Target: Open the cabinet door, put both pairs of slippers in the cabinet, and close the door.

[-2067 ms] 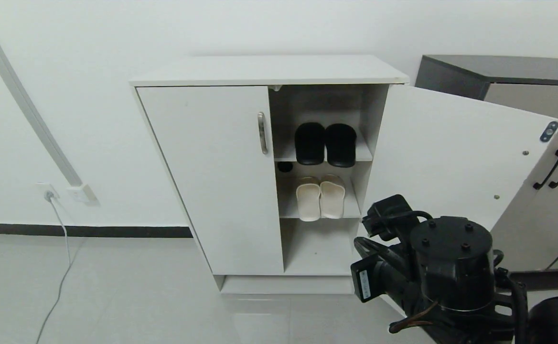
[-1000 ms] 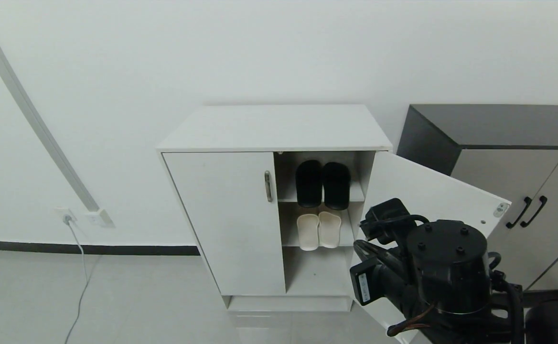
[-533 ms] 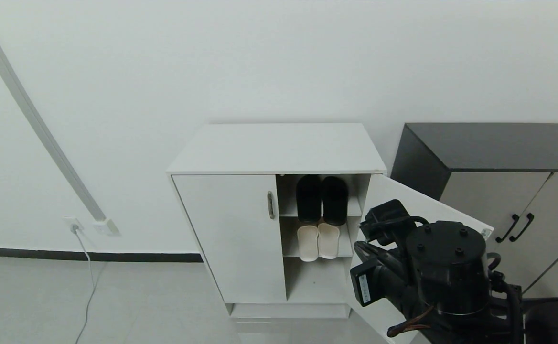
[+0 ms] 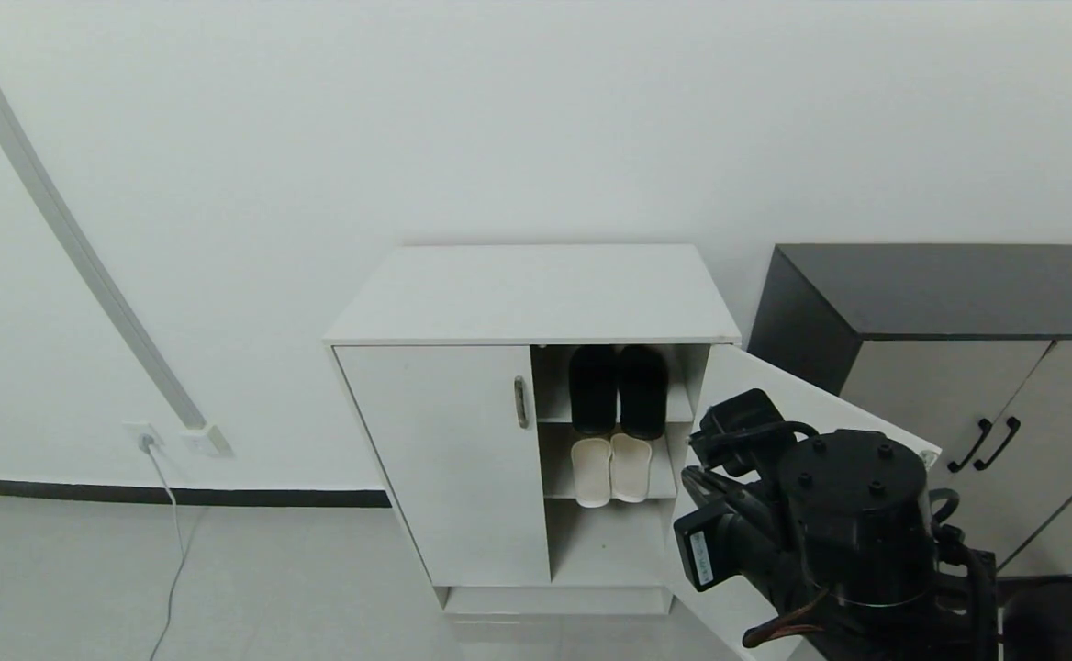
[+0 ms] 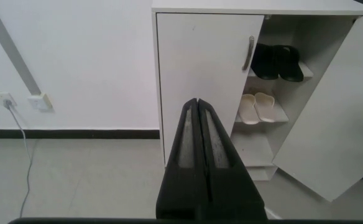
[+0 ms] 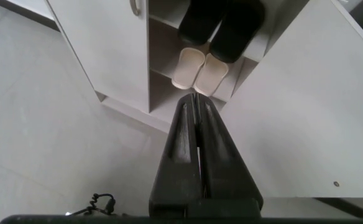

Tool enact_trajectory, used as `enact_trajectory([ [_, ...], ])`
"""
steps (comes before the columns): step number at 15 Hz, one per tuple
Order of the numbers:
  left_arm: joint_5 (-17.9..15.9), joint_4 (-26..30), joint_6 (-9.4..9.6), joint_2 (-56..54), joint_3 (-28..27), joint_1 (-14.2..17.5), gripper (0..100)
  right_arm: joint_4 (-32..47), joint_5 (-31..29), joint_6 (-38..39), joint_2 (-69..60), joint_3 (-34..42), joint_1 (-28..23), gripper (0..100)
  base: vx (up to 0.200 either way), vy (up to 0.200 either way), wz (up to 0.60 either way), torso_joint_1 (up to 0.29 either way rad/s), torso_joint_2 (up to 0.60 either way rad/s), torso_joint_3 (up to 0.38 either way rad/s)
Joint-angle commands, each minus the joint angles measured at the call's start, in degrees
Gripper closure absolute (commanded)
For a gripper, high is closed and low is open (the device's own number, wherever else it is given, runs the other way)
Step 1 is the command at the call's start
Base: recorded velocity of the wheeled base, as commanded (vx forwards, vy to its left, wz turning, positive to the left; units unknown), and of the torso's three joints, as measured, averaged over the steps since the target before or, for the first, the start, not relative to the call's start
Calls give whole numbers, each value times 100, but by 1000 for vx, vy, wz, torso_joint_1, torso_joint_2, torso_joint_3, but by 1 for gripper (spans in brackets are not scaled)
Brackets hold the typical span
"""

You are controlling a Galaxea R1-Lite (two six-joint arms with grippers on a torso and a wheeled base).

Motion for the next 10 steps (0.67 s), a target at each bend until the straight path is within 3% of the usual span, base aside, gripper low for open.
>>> enact_trajectory([
  [1,4,-1,-1,-1,0,1,100,-2,0,1,20,3,-22,100,0,0,0,0,0,0],
  [7,4,-1,-1,-1,0,1,100,6,0,1,2,20,-22,100,0,0,0,0,0,0],
  [10,4,-1,-1,-1,0,1,100,6,9,1,2,20,-66,100,0,0,-600,2,1,5],
])
